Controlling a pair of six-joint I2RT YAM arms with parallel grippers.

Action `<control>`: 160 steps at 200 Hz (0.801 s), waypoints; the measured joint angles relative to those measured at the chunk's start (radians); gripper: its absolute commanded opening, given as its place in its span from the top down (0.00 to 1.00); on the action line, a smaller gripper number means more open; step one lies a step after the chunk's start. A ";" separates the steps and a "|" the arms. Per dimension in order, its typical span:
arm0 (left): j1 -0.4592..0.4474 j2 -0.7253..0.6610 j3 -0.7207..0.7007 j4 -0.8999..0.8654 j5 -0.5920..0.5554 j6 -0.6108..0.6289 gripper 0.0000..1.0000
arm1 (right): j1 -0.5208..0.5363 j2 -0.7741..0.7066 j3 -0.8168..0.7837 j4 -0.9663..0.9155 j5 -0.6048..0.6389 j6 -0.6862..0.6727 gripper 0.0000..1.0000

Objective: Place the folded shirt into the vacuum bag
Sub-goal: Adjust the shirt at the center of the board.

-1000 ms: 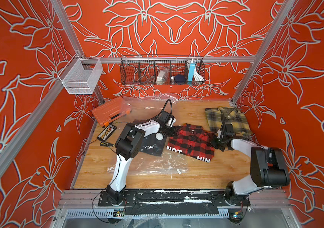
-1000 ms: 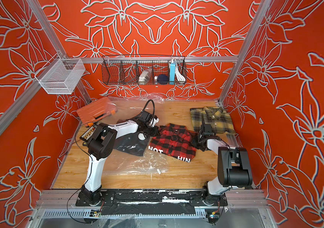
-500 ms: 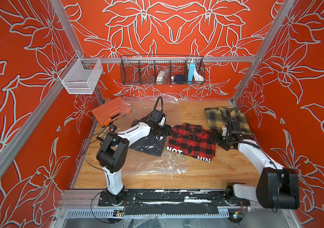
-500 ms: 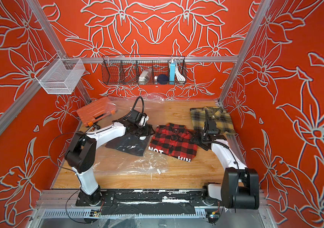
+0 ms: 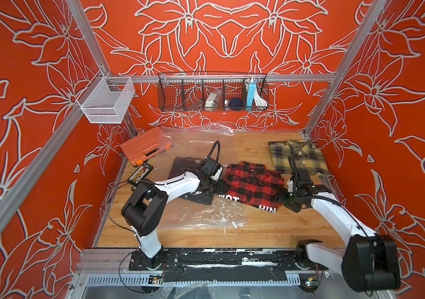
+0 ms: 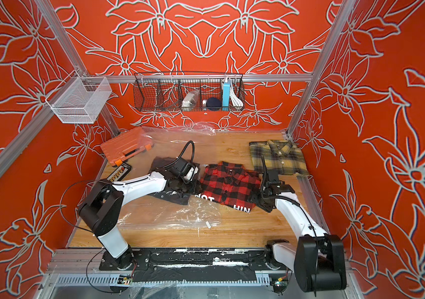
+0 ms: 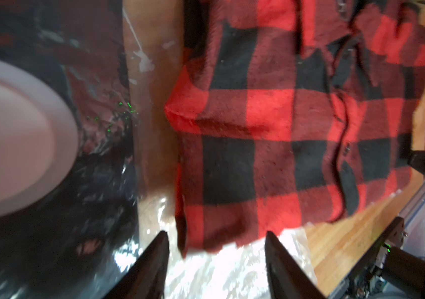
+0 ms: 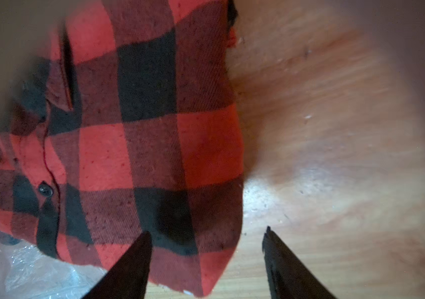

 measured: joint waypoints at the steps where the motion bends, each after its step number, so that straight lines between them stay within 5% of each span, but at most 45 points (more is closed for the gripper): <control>1: 0.000 0.002 0.000 0.000 0.000 0.002 0.48 | 0.000 0.006 0.000 0.004 -0.005 0.003 0.39; 29: -0.002 0.036 -0.021 0.021 0.013 0.012 0.62 | 0.013 0.061 0.000 0.085 -0.080 0.026 0.66; 50: -0.002 0.036 -0.059 0.082 0.063 0.002 0.87 | 0.014 0.061 0.018 0.162 -0.178 0.028 0.84; 100: -0.002 0.027 -0.107 0.144 0.093 -0.011 0.99 | -0.035 0.052 -0.033 0.525 -0.506 0.139 0.94; 160: -0.001 -0.022 -0.124 0.136 0.085 -0.010 1.00 | -0.232 0.222 -0.179 0.488 -0.507 0.115 0.90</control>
